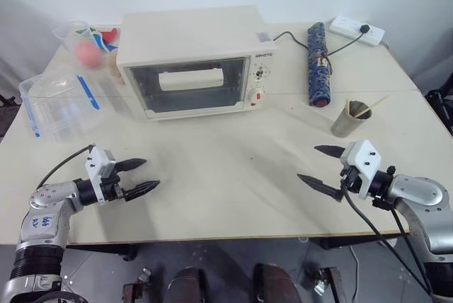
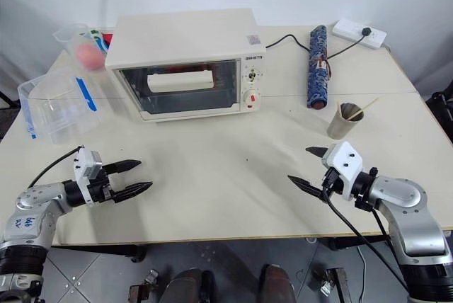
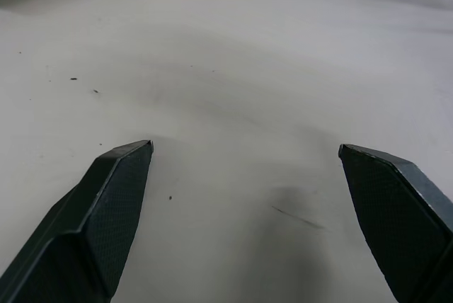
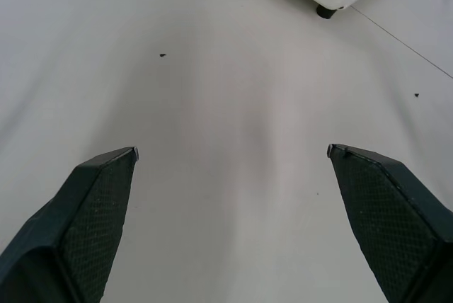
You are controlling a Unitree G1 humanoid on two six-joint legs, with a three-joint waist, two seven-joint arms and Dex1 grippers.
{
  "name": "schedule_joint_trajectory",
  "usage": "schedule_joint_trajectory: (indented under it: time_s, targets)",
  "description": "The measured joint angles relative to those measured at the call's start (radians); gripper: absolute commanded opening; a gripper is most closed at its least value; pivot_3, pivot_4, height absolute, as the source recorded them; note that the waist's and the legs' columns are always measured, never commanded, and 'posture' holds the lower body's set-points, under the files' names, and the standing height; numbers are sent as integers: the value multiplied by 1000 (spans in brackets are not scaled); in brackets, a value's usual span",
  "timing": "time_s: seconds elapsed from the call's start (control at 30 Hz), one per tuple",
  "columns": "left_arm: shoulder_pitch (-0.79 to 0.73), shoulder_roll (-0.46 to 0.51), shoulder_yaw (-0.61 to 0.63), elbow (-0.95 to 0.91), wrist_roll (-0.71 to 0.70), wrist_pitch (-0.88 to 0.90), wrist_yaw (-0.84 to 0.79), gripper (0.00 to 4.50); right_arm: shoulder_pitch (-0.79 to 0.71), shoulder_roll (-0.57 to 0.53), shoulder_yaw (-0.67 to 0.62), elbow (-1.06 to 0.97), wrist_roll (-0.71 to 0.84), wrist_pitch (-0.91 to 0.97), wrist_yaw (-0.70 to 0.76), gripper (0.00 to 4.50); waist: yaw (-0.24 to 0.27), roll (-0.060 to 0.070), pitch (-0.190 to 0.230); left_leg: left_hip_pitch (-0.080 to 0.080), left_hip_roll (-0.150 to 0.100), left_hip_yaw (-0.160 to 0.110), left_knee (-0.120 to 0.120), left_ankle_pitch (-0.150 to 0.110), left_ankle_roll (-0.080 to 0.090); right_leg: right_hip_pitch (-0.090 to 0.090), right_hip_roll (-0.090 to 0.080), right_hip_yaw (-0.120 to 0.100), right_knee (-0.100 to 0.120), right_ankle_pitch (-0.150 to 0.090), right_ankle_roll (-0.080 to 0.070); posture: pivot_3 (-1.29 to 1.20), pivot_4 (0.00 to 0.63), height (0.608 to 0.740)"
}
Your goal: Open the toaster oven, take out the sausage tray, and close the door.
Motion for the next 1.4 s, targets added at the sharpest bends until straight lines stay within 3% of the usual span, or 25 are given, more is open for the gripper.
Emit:
schedule_joint_trajectory:
  time_s: [0.23, 0.4, 0.57, 0.97, 1.17, 1.4]
  targets:
    - [36, -11, 8, -63, -18, 28, 48, 4482, -81, 0, 50, 3, -6, 39, 7, 4500, -1, 0, 0, 0, 0, 0, 0, 0, 0, 0, 0, 0, 1, 0, 0, 0, 150, 740]
    - [24, -35, 43, -73, -29, 37, 126, 4482, -265, 42, 131, 39, 14, 126, 22, 4500, -7, 0, 0, 0, 1, 0, 1, 0, 0, 0, 0, 0, 2, 0, 0, 0, 150, 740]
    - [-5, -82, 106, -115, -100, 37, 165, 4482, -602, 182, 260, 230, -20, 142, 25, 4500, -27, 0, 0, 0, 1, -2, 1, 0, -1, 0, 0, -3, 4, 0, 0, 0, 150, 740]
    - [87, -89, 245, -256, -256, 109, 188, 4482, -994, 402, 342, 761, -121, -121, 148, 4500, -50, -1, 0, -2, 2, -7, 1, -3, -3, -1, 0, -12, 5, 0, 0, 0, 150, 740]
    - [101, -88, 274, -265, -274, 127, 202, 4482, -1093, 479, 343, 923, -132, -214, 229, 4500, -60, -1, 1, -2, 2, -7, 0, -3, -3, 0, 0, -13, 5, 0, 0, 0, 150, 740]
    - [77, -76, 295, -268, -294, 150, 235, 4482, -1113, 511, 340, 964, -135, -238, 293, 4500, -67, 0, 1, -2, 3, -8, 0, -2, -4, -1, 0, -13, 5, 0, 0, 0, 150, 740]
